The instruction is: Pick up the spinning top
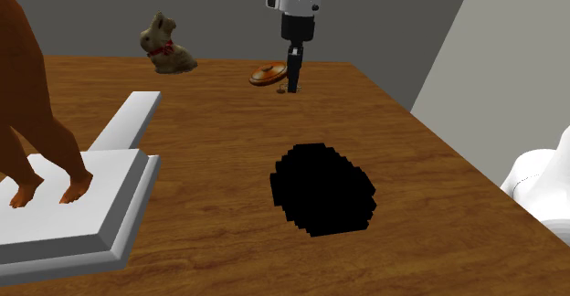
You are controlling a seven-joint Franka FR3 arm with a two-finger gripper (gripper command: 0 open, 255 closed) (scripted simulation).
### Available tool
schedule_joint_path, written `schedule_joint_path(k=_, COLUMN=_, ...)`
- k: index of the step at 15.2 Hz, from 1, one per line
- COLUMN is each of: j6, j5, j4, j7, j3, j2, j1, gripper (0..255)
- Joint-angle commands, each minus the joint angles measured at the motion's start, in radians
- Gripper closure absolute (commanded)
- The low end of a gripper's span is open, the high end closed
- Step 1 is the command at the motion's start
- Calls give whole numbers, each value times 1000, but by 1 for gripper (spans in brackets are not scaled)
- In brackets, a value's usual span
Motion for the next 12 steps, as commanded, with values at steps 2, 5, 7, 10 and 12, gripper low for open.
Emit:
schedule_joint_path(k=2, j6=0, j5=0, j4=-1, j7=0, j3=0, j2=0, j1=0, gripper=255)
schedule_joint_path(k=5, j6=-1, j5=0, j4=3, j7=-2, j3=-1, j2=3, j1=-1, gripper=255)
schedule_joint_path(k=7, j6=-29, j5=0, j4=32, j7=-2, j3=-1, j2=4, j1=-1, gripper=255)
schedule_joint_path(k=10, j6=-70, j5=-1, j4=78, j7=-1, j3=-1, j2=8, j1=-1, gripper=255)
schedule_joint_path(k=12, j6=-98, j5=-1, j4=110, j7=-1, j3=-1, j2=12, j1=-1, gripper=255)
